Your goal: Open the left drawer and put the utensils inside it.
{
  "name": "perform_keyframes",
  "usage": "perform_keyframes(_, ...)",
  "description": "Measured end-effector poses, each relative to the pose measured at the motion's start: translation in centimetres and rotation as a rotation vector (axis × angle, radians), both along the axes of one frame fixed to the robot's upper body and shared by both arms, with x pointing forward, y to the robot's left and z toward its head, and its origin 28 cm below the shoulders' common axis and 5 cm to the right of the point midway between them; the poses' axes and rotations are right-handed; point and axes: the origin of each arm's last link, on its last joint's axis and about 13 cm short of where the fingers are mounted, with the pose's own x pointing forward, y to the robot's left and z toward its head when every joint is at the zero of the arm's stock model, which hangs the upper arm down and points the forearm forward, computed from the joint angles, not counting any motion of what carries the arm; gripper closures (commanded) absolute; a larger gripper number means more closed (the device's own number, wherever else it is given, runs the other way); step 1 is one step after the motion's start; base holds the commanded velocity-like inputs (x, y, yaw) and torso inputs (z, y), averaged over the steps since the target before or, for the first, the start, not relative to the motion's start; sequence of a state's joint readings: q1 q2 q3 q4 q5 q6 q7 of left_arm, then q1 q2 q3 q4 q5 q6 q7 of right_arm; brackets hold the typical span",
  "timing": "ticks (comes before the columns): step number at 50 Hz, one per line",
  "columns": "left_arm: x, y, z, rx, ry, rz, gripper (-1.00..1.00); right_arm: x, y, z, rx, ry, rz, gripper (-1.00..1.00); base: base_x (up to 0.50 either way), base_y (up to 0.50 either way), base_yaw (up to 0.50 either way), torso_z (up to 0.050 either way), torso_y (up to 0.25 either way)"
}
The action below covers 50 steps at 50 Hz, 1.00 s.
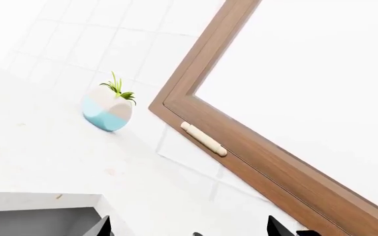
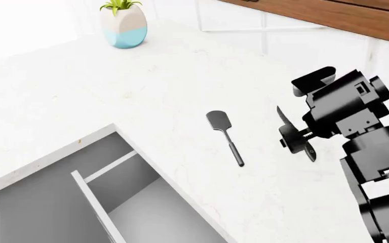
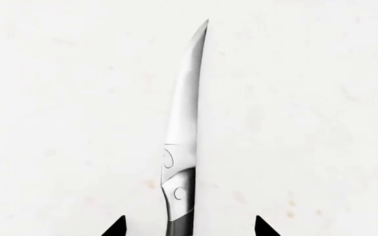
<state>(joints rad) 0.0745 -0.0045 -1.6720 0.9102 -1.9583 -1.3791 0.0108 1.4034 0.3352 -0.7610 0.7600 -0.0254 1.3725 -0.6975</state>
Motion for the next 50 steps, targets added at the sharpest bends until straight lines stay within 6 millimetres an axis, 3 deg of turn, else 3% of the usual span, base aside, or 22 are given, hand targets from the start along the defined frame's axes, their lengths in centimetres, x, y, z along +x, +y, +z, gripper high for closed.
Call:
perform_keyframes(8, 0.0, 0.0, 0.0, -0.001, 0.0, 0.0, -1.0, 0.2, -0.1, 0.0, 0.016, 0.013, 0.011, -1.0, 0.0, 0.0, 0.0, 0.0, 0.0)
perform_keyframes(9, 0.0, 0.0, 0.0, -0.001, 0.0, 0.0, -1.0, 0.2, -0.1, 0.0, 0.017, 0.013, 0.012, 1.0, 0.01, 0.01, 0.0, 0.0, 0.0)
perform_keyframes(30, -0.1, -0.1, 0.0, -0.003, -0.004, -0.004, -1.0, 0.2, 0.0, -0.6, 0.087, 0.008, 0.034, 1.0, 0.0, 0.0, 0.0, 0.0, 0.0)
perform_keyframes(50, -0.2, 0.0, -0.2, -0.009, -0.004, -0.01, -1.0, -0.3, 0.4, -0.3, 0.011, -0.135, 0.025, 1.0, 0.0, 0.0, 0.0, 0.0, 0.0)
